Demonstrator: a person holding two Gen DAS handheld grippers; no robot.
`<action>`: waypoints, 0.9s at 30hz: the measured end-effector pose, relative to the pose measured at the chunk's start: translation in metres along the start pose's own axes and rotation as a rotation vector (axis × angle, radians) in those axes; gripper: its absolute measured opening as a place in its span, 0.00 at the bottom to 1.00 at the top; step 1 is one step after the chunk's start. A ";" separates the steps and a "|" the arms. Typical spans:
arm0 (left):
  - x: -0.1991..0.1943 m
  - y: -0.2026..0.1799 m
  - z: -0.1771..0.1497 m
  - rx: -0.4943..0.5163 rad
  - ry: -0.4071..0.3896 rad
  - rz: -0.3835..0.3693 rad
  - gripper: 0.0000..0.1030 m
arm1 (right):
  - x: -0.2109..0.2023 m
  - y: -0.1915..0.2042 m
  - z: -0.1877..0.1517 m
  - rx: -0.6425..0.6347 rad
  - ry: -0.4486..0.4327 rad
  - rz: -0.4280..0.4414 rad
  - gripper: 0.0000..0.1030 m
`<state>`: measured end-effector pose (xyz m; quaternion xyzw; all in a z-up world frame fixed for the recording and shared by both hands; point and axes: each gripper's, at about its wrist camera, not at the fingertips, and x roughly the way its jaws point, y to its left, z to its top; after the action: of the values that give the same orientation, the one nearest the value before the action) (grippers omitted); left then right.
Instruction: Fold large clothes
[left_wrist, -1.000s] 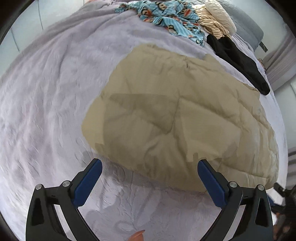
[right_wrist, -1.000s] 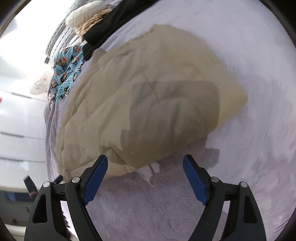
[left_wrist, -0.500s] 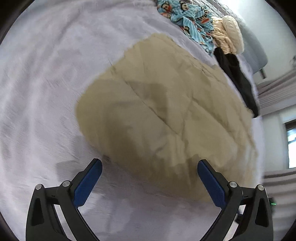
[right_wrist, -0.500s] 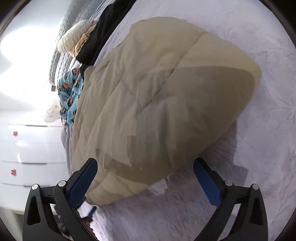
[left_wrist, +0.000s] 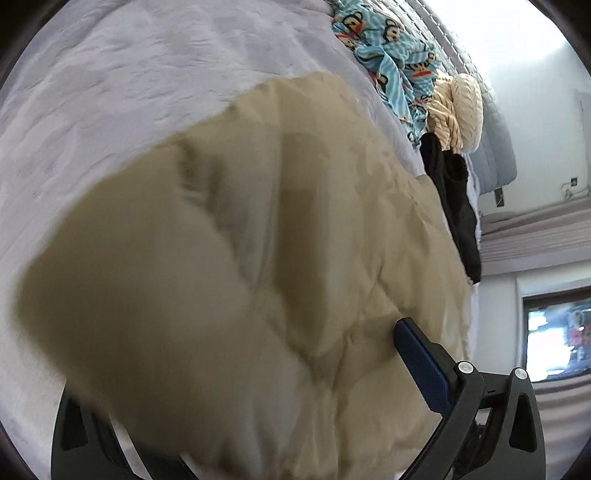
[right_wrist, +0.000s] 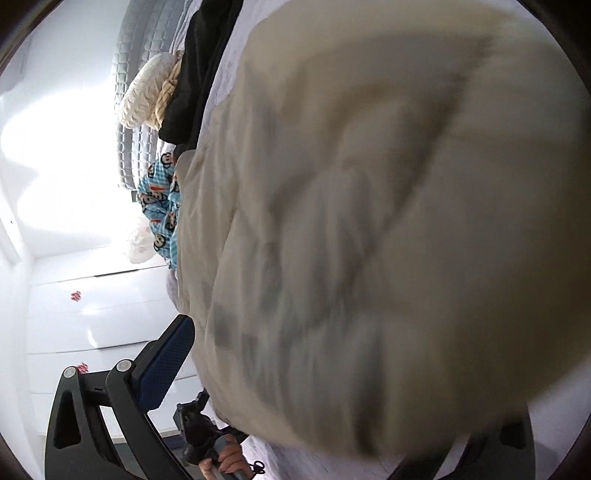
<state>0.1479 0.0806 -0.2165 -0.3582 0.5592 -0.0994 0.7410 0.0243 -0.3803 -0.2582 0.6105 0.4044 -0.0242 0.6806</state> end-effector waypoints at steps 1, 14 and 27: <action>0.004 -0.002 0.002 0.010 -0.008 0.015 1.00 | 0.004 -0.002 0.002 0.007 0.000 -0.001 1.00; -0.044 -0.047 -0.011 0.338 -0.108 0.023 0.17 | 0.000 -0.006 0.000 0.072 -0.012 0.064 0.27; -0.114 -0.032 -0.056 0.454 -0.004 -0.040 0.17 | -0.051 0.004 -0.063 0.003 -0.034 0.033 0.24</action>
<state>0.0652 0.0968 -0.1164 -0.1934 0.5137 -0.2367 0.8017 -0.0409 -0.3495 -0.2210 0.6176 0.3826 -0.0240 0.6868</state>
